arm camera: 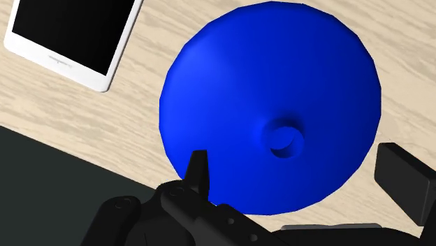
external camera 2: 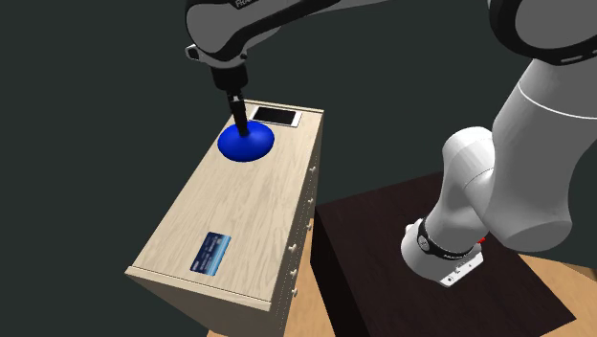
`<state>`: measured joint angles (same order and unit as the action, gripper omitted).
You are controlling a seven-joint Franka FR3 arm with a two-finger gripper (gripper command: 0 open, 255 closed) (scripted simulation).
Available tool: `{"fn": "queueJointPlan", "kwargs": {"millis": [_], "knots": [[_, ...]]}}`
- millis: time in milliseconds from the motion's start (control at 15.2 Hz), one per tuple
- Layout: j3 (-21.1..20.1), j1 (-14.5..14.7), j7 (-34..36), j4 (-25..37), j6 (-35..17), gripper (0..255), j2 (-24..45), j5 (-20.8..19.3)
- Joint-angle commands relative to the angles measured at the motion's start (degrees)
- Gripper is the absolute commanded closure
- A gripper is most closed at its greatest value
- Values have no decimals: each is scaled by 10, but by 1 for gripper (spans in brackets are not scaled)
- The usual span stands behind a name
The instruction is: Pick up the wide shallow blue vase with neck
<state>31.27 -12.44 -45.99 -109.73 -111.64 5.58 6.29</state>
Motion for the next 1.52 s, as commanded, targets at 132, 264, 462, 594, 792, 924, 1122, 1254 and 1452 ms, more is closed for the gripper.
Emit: {"fn": "queueJointPlan", "kwargs": {"millis": [132,264,462,594,792,924,1122,1254,1452], "knots": [[0,0,-1,-11,-11,255,-1,0],[0,0,-1,-11,-11,255,-1,0],[0,0,-1,-12,-11,255,-1,0],[0,0,-1,-12,-11,255,-1,0],[0,0,0,-5,-3,255,-3,-1],[0,1,3,5,11,255,-7,-4],[1,1,7,23,33,255,-13,-8],[1,2,9,35,48,255,-16,-10],[1,2,11,54,70,255,-20,-13]]}}
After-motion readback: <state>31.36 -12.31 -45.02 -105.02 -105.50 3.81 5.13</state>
